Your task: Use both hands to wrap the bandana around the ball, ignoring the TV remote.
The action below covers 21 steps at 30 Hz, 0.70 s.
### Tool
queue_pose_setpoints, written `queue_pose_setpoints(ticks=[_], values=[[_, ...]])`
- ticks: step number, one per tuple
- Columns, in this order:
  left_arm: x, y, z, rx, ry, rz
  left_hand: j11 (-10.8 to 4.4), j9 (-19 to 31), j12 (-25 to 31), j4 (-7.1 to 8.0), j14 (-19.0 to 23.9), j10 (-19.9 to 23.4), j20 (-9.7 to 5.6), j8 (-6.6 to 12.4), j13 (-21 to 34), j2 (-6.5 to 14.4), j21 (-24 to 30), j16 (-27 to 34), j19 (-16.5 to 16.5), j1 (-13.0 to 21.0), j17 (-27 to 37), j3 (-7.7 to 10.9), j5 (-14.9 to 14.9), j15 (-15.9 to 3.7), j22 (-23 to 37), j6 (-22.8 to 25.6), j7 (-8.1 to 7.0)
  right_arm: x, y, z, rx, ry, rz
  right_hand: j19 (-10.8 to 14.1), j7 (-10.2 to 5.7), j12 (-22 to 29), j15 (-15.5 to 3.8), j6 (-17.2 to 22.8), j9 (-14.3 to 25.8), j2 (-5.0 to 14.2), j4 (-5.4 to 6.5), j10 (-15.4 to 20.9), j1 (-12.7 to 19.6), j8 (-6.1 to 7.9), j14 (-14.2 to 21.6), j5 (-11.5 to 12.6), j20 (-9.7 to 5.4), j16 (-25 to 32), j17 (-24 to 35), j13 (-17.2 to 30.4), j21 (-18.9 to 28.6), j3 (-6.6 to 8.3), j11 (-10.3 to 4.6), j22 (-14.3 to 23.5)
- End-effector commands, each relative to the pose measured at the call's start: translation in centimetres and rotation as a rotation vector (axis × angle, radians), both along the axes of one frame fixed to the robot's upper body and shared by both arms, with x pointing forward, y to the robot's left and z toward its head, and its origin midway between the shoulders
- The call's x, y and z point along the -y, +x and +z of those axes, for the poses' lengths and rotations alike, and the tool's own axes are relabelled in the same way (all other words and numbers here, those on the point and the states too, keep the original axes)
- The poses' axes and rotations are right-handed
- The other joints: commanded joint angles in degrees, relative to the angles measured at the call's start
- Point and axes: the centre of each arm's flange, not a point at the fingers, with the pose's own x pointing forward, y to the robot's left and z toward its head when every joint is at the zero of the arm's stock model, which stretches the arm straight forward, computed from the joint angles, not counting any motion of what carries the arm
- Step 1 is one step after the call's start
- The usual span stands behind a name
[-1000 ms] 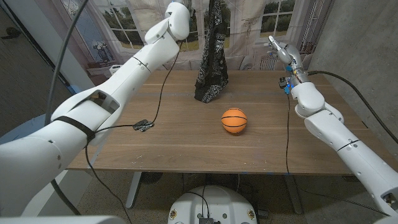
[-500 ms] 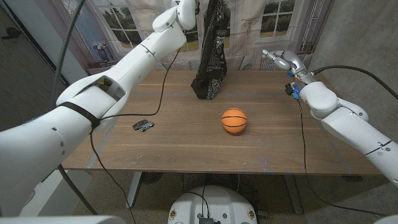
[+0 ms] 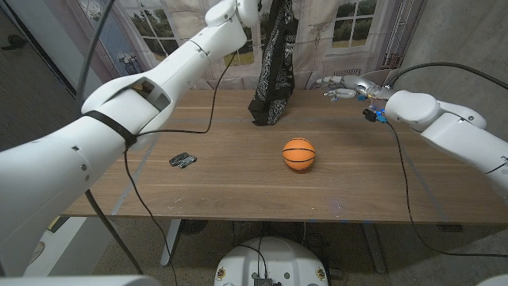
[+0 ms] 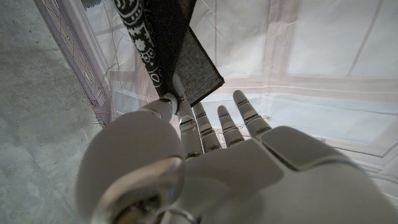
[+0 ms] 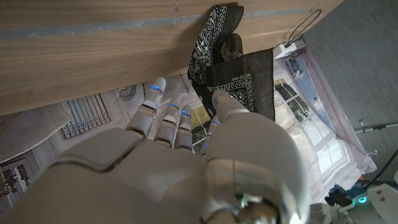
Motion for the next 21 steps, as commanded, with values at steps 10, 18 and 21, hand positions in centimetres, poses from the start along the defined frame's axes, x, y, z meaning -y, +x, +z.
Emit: queue_pose_setpoints(ticks=[10, 18, 21], values=[[2.8, 0.9, 1.2, -0.015, 0.058, 0.002, 0.52, -0.01, 0.5, -0.71, -0.52, -0.43, -0.13, 3.47, 0.37, -0.04, 0.66, -0.14, -0.4, -0.78, 0.35, 0.25, -0.18, 0.08, 0.26, -0.29, 0.03, -5.3, 1.5, 0.9, 0.01, -0.215, -0.052, 2.46, 14.63, 3.21, -1.8, 2.29, 0.48, -7.44, 7.93, 4.22, -17.84, 2.66, 4.35, -4.55, -0.97, 1.33, -0.6, 0.29, 0.41, -10.73, 0.9, -0.16], [3.1, 1.0, 1.2, -0.025, 0.06, 0.001, 0.52, -0.21, 0.59, -0.85, -0.58, -0.42, -0.16, 3.58, 0.49, -0.05, 0.84, -0.1, -0.45, -0.9, 0.45, 0.3, -0.18, 0.11, 0.26, -0.39, 0.03, -6.8, 2.6, 1.0, -0.018, -0.285, 0.019, 1.75, 0.56, 1.19, -0.15, -4.94, 0.4, -1.55, 4.15, -1.68, -12.55, 0.21, 1.75, -3.8, -0.25, 0.2, -1.06, 0.04, -0.23, -7.37, 0.45, -0.16], [3.3, 1.1, 1.2, -0.031, 0.065, 0.001, 0.56, -0.31, 0.61, -0.83, -0.61, -0.45, -0.12, 3.61, 0.53, 0.0, 0.89, -0.08, -0.5, -1.0, 0.52, 0.31, -0.18, 0.22, 0.27, -0.43, 0.03, -8.5, 2.4, 1.2, -0.012, -0.341, 0.008, 1.45, -0.07, 1.17, 0.19, -5.32, 0.35, -0.06, 2.39, -2.25, -9.74, 0.3, 1.2, -3.16, -0.05, 0.04, -1.18, -0.07, -0.44, -5.2, 0.42, -0.2]])
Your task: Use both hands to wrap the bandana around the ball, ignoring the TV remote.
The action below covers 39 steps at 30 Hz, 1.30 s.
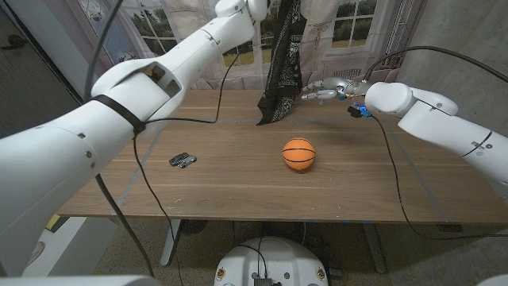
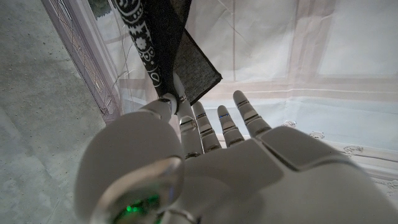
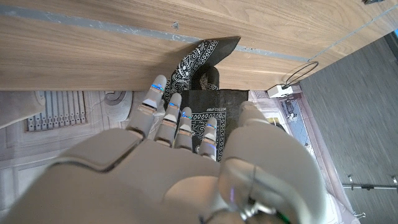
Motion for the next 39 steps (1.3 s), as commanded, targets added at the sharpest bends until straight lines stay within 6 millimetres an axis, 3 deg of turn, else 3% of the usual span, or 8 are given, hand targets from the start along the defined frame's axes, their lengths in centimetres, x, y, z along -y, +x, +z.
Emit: queue_pose_setpoints(ticks=[1, 4, 14, 16, 19, 23, 25, 39], values=[[0.8, 0.3, 0.1, -0.015, 0.015, -0.002, 0.04, 0.02, 0.38, -0.32, -0.34, -0.07, 0.18, 0.43, 0.28, 0.5, 0.35, -0.08, -0.2, 0.03, 0.27, 0.25, -0.03, -0.11, 0.27, -0.02, -0.39, -4.1, 0.9, 0.5, -0.01, -0.144, 0.025, -0.28, -1.44, -0.17, 0.57, -0.83, 0.09, 2.05, -2.53, -1.04, 4.0, -0.1, -0.83, 1.05, 0.33, -0.35, 0.0, -0.02, -0.44, 2.93, -0.11, 0.05], [1.1, 0.2, 0.0, -0.016, 0.027, 0.001, 0.09, 0.02, 0.38, -0.37, -0.35, -0.15, 0.18, 0.55, 0.33, 0.49, 0.41, -0.06, -0.24, -0.02, 0.31, 0.26, -0.03, -0.04, 0.28, 0.01, -0.24, -5.0, 0.9, 0.8, -0.01, -0.179, 0.012, -0.54, -1.43, -0.37, 1.34, -1.6, 0.04, 2.14, -3.06, -1.93, 5.02, -0.27, -1.35, 1.51, 0.55, -0.44, 0.06, -0.08, -0.6, 3.94, 0.31, 0.01], [1.8, 0.2, -0.1, -0.024, 0.041, -0.005, 0.31, 0.03, 0.39, -0.6, -0.65, -0.39, 0.2, 0.89, 0.45, 0.48, 0.61, -0.09, -0.37, -0.13, 0.44, 0.3, -0.02, 0.19, 0.28, 0.01, -0.11, -8.4, 0.4, 1.1, 0.065, -0.273, -0.046, -0.64, -1.4, -0.5, 2.78, -3.27, -0.05, 2.0, -1.75, -3.27, 3.56, -0.58, -1.93, 1.82, 0.99, -0.43, 0.45, -0.21, -0.75, 4.24, 1.36, -0.03], [2.0, 0.1, -0.2, -0.026, 0.045, -0.007, 0.34, 0.01, 0.41, -0.66, -0.71, -0.4, 0.2, 1.0, 0.49, 0.49, 0.67, -0.1, -0.39, -0.15, 0.47, 0.33, -0.02, 0.25, 0.28, 0.1, -0.12, -9.1, 0.5, 1.2, 0.082, -0.306, -0.082, -0.58, -1.28, -0.41, 3.04, -4.34, -0.07, 1.68, -0.67, -3.52, 2.01, -0.77, -1.77, 1.78, 1.07, -0.38, 0.51, -0.27, -0.75, 3.88, 1.58, 0.0], [2.1, 0.0, -0.3, -0.025, 0.046, -0.01, 0.32, 0.02, 0.4, -0.65, -0.77, -0.5, 0.16, 1.04, 0.52, 0.53, 0.72, -0.09, -0.41, -0.22, 0.52, 0.33, -0.02, 0.28, 0.28, -0.01, -0.1, -10.0, 0.9, 1.3, 0.097, -0.326, -0.125, -0.76, -1.29, 0.1, 2.67, -5.37, 0.08, 0.8, 4.19, -3.54, -5.35, -0.27, -1.7, -0.12, 0.41, -0.5, 0.59, -0.43, -0.89, 1.54, 1.36, 0.15], [2.1, -0.2, -0.5, -0.027, 0.046, -0.011, 0.42, -0.05, 0.4, -0.75, -0.88, -0.62, 0.17, 1.15, 0.58, 0.52, 0.82, -0.1, -0.46, -0.27, 0.57, 0.37, -0.02, 0.21, 0.28, -0.03, -0.15, -11.2, 1.3, 1.1, 0.118, -0.354, -0.194, 0.6, -1.33, 0.36, 3.02, -5.46, 0.13, 0.24, 7.23, -3.26, -10.37, -0.02, -0.88, -0.82, 1.04, -0.32, 0.54, -0.54, -0.47, -0.4, 2.18, 0.16], [2.2, -0.3, -0.5, -0.029, 0.047, -0.012, 0.36, -0.13, 0.42, -0.79, -0.9, -0.61, 0.16, 1.18, 0.6, 0.52, 0.87, -0.09, -0.48, -0.3, 0.6, 0.38, -0.02, 0.29, 0.28, 0.0, -0.12, -11.7, 1.6, 1.1, 0.115, -0.375, -0.235, 1.17, -1.38, 0.45, 4.03, -5.88, 0.06, 0.17, 7.95, -3.05, -11.64, -0.16, 0.0, -0.78, 1.4, -0.08, 0.47, -0.6, -0.31, -0.81, 3.98, 0.13], [2.5, -0.6, -0.8, -0.036, 0.055, -0.001, 0.81, -0.42, 0.47, -1.05, -1.1, -1.01, 0.14, 1.54, 0.83, 0.58, 1.29, -0.02, -0.63, -0.55, 0.85, 0.51, -0.01, 0.36, 0.28, -0.2, -0.1, -13.9, 3.3, 1.6, 0.081, -0.436, -0.258, 1.72, -1.43, 0.57, 5.09, -7.07, -0.11, 0.19, 9.48, -2.61, -14.35, -0.41, 1.51, -0.54, 1.58, 0.2, 0.23, -0.75, -0.3, -1.54, 6.05, 0.02]])
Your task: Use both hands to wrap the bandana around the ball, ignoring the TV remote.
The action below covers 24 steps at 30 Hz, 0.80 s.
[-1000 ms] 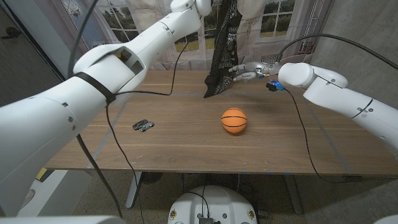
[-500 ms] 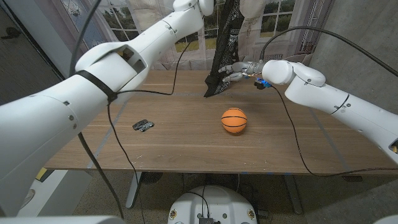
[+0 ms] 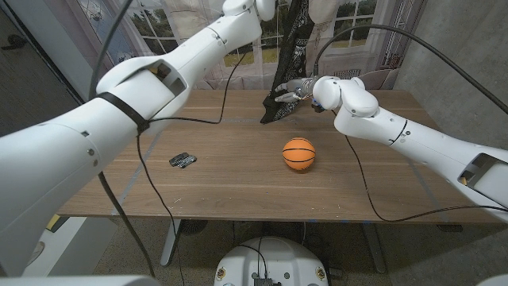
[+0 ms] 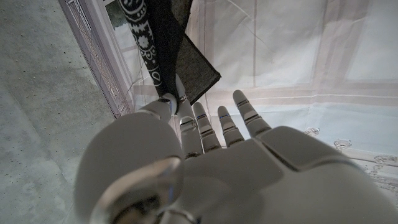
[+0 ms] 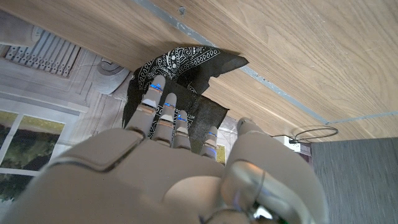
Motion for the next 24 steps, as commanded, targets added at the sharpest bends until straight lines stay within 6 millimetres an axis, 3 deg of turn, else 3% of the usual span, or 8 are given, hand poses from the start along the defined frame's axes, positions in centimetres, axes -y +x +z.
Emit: queue_pose_setpoints(ticks=[1, 16, 24], values=[[0.3, -0.1, -0.3, -0.015, 0.007, 0.015, 0.2, 0.0, 0.27, -0.42, -0.15, -0.4, -0.21, 0.42, 0.31, 0.65, 0.39, -0.01, -0.31, -0.22, 0.34, 0.19, -0.01, 0.05, 0.28, 0.09, -0.35, -3.6, 1.1, 0.5, -0.006, -0.053, -0.02, 0.55, -0.17, 0.27, -0.07, -0.61, 0.05, 0.07, 0.58, 0.07, -0.56, -0.08, 0.85, 0.25, 0.07, 0.35, 0.0, 0.09, 0.42, 0.13, 0.72, 0.01], [0.7, -0.4, -0.3, -0.012, 0.017, 0.017, 0.34, -0.19, 0.34, -0.69, -0.34, -0.67, -0.21, 0.72, 0.5, 0.67, 0.79, 0.05, -0.42, -0.39, 0.56, 0.32, -0.04, 0.19, 0.27, -0.27, -0.42, -6.3, 2.4, 1.5, 0.031, -0.094, -0.058, 2.51, -0.24, 1.07, -0.54, -2.86, -0.19, 0.88, 1.44, 2.79, -1.76, -0.35, 4.31, 0.67, 0.23, 1.22, -0.46, -0.17, 0.95, 0.98, 1.52, -0.09], [0.4, -0.8, -0.6, -0.011, 0.023, 0.011, 0.4, -0.49, 0.45, -0.85, -0.35, -0.64, -0.26, 0.82, 0.59, 0.68, 1.03, 0.09, -0.43, -0.44, 0.65, 0.4, -0.05, 0.29, 0.25, -0.31, -0.42, -5.8, 4.1, 1.9, 0.035, -0.08, -0.143, 4.32, -0.19, 1.57, -0.67, -3.23, -0.2, 0.05, 2.05, 5.01, -3.27, -0.02, 6.29, 0.71, 0.55, 1.58, -0.86, -0.33, 1.43, 0.58, 1.98, -0.16]])
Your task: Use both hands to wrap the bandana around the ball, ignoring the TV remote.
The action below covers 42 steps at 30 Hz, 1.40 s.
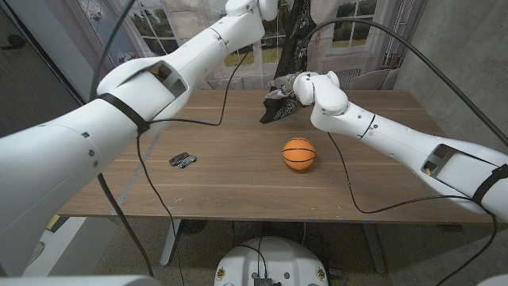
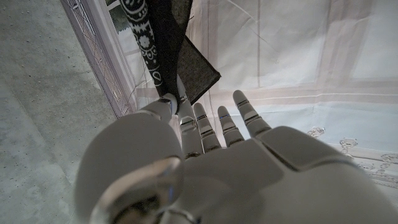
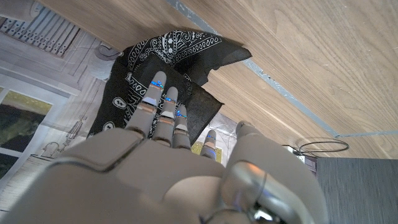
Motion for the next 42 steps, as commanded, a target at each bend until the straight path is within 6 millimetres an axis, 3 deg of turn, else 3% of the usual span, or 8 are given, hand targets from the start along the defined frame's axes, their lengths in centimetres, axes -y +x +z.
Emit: queue_pose_setpoints(ticks=[1, 10, 15, 26, 29, 31, 37, 42], values=[[-0.2, -0.4, -0.4, -0.001, 0.009, -0.009, -0.05, -0.06, 0.25, -0.47, -0.24, -0.19, -0.05, 0.39, 0.35, 0.26, 0.38, 0.1, -0.24, -0.06, 0.12, -0.02, 0.38, 0.2, 0.25, 0.3, -0.37, -0.3, 2.1, 0.8, 0.025, 0.009, -0.116, 1.86, -0.09, 0.35, -0.45, 0.06, 0.1, -0.26, 0.74, 1.4, -1.34, 0.44, 1.81, 0.44, -0.02, 0.8, -0.17, -0.11, 0.88, -0.27, 0.1, 0.15], [-0.4, -0.6, -0.8, -0.001, 0.033, -0.043, 0.24, -0.39, 0.32, -0.64, -0.18, -0.28, -0.12, 0.44, 0.45, 0.27, 0.67, 0.16, -0.17, -0.12, 0.2, 0.08, 0.37, 0.27, 0.24, 0.13, -0.42, 2.9, 4.3, 0.9, 0.047, 0.137, -0.182, 9.53, 0.3, 1.1, -2.57, 8.07, 0.1, -1.54, 1.1, 8.7, -4.76, 2.44, 11.0, 0.82, -2.28, 2.33, -2.48, -0.59, 2.72, -0.67, 0.94, -0.22], [-0.5, -0.2, -0.9, -0.004, 0.037, -0.053, 0.18, -0.6, 0.4, -0.67, -0.13, -0.21, -0.28, 0.53, 0.5, 0.27, 0.94, 0.2, 0.12, -0.23, 0.27, 0.12, 0.35, 0.31, 0.23, 0.23, -0.53, 4.5, 4.5, 0.4, 0.121, 0.219, -0.114, 17.51, 18.82, 1.67, -7.72, 22.34, 0.42, -2.25, 1.4, 16.57, -8.77, 5.55, 20.2, 1.51, -6.76, 3.36, -4.43, -0.37, 3.49, -1.9, -1.71, -0.53], [-1.5, 0.1, -1.4, -0.016, 0.029, -0.08, 0.26, -0.83, 0.47, -0.86, -0.17, -0.32, -0.28, 0.74, 0.61, 0.3, 1.26, 0.23, 0.04, -0.32, 0.41, 0.22, 0.33, 0.27, 0.21, 0.04, -0.5, 6.4, 4.5, -1.3, 0.371, 0.316, 0.068, 25.96, 21.88, 6.02, -13.18, 48.33, 0.29, -6.48, -2.93, 40.15, -5.76, 11.0, 38.64, 3.04, -11.71, 9.79, -3.32, -0.77, 3.56, -2.91, 0.23, -0.41], [-1.9, 0.1, -1.5, -0.021, 0.02, -0.09, 0.25, -0.94, 0.48, -0.88, -0.18, -0.36, -0.24, 0.78, 0.64, 0.29, 1.35, 0.24, 0.05, -0.36, 0.44, 0.22, 0.32, 0.25, 0.21, 0.08, -0.49, 6.7, 4.4, -1.9, 0.513, 0.335, 0.09, 28.02, 21.16, 8.11, -15.41, 54.87, 1.85, -5.96, -11.19, 44.24, 6.08, 13.21, 42.73, 3.01, -12.33, 16.31, 4.45, 1.62, 3.98, -0.3, -1.68, 0.08], [-2.3, 0.2, -1.5, -0.03, 0.013, -0.105, 0.25, -0.98, 0.51, -0.91, -0.17, -0.33, -0.21, 0.8, 0.65, 0.28, 1.4, 0.26, 0.04, -0.39, 0.46, 0.21, 0.31, 0.28, 0.21, 0.05, -0.43, 6.7, 4.2, -2.2, 0.585, 0.315, 0.069, 28.22, 17.68, 10.76, -19.5, 53.14, 5.1, -3.36, -17.58, 45.36, 23.86, 15.12, 41.4, 0.75, -14.66, 22.39, 15.29, 5.17, 4.78, 4.96, -5.34, 0.64], [-3.0, 0.5, -1.7, -0.041, -0.004, -0.128, 0.27, -1.08, 0.55, -0.98, -0.17, -0.37, -0.03, 0.91, 0.71, 0.32, 1.47, 0.31, -0.26, -0.44, 0.56, 0.19, 0.3, 0.36, 0.2, -0.08, -0.42, 6.7, 3.9, -2.7, 0.719, 0.303, 0.013, 23.58, 11.76, 15.14, -22.53, 46.71, 11.41, -5.47, -17.85, 43.1, 53.52, 19.65, 41.55, 0.36, -19.47, 22.05, 24.18, 12.24, 6.89, 10.93, -11.15, 2.03], [-3.5, 0.7, -1.8, -0.045, -0.013, -0.135, 0.44, -1.03, 0.59, -0.97, -0.23, -0.42, 0.06, 1.04, 0.76, 0.39, 1.63, 0.34, -0.32, -0.54, 0.67, 0.22, 0.3, 0.39, 0.2, -0.33, -0.42, 7.2, 3.5, -2.6, 0.746, 0.307, 0.004, 20.91, 9.48, 16.3, -22.59, 43.29, 13.86, -5.34, -16.76, 40.5, 58.14, 20.53, 40.53, -0.02, -20.96, 20.35, 26.61, 15.24, 8.53, 9.93, -13.49, 3.12]])
